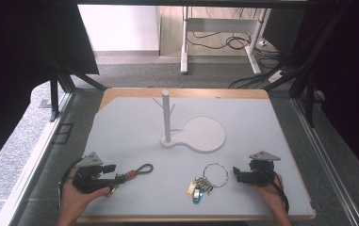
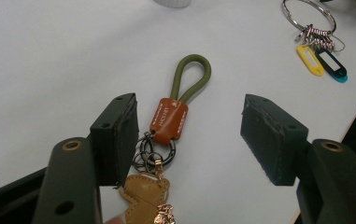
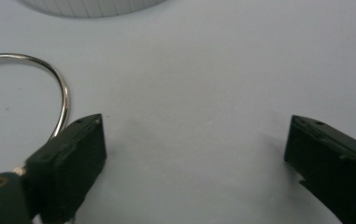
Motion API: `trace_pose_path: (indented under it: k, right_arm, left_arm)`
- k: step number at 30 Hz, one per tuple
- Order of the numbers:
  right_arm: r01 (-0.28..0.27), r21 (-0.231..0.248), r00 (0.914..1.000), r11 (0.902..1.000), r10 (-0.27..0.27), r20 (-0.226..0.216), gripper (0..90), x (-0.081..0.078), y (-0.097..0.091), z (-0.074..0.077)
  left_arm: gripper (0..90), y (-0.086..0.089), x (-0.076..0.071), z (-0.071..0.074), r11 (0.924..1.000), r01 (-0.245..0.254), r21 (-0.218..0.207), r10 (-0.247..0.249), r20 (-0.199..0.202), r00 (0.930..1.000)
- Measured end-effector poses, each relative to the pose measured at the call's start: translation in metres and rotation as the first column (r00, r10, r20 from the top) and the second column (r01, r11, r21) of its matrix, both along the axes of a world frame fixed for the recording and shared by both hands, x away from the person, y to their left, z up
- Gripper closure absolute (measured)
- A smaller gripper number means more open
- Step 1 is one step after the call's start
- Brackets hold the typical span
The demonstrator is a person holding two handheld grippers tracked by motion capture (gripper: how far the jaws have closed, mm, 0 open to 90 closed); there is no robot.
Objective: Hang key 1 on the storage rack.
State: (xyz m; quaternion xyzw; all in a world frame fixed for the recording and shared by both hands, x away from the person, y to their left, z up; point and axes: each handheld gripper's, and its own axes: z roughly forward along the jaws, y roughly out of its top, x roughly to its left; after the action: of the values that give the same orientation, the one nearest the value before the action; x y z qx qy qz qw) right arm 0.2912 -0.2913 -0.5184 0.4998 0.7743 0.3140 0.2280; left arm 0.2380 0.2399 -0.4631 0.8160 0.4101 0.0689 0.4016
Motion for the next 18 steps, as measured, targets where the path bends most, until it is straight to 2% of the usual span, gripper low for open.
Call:
trace_pose_path:
  k: [2,6,8,11,14,17,18]
  right_arm:
    - [0.001,-0.014,0.9993,0.9999,-0.001,0.037,13.7,-0.005,-0.002,0.003]
    - [0.002,0.084,0.9982,0.9965,-0.007,0.059,14.8,-0.013,-0.013,0.013]
    - [0.004,0.105,0.9978,0.9944,-0.011,0.066,15.8,-0.017,-0.019,0.016]
    - [0.009,0.137,0.9984,0.9906,-0.016,0.054,17.5,-0.020,-0.026,0.020]
    - [0.021,0.151,0.9980,0.9883,-0.030,0.056,19.8,-0.024,-0.032,0.023]
    - [0.021,0.160,0.9988,0.9870,-0.028,0.041,21.9,-0.026,-0.037,0.020]
    - [0.018,0.156,0.9990,0.9876,-0.024,0.037,22.7,-0.026,-0.039,0.020]
  left_arm:
    - [37.3,-0.002,-0.001,0.001,1.0000,0.003,0.001,-0.003,0.004,1.0000]
    - [37.2,-0.005,-0.003,-0.001,0.9998,0.019,0.005,-0.019,0.010,0.9998]
    - [37.0,-0.006,-0.002,-0.001,0.9996,0.025,0.016,-0.025,0.009,0.9997]
    - [37.1,-0.009,-0.003,0.000,0.9992,0.036,0.018,-0.036,0.017,0.9992]
    - [37.4,-0.011,-0.002,-0.002,0.9990,0.040,0.020,-0.040,0.016,0.9991]
    - [37.3,-0.012,-0.001,-0.003,0.9979,0.045,0.046,-0.045,0.013,0.9989]
    - [37.3,-0.011,-0.001,-0.003,0.9983,0.041,0.041,-0.041,0.013,0.9991]
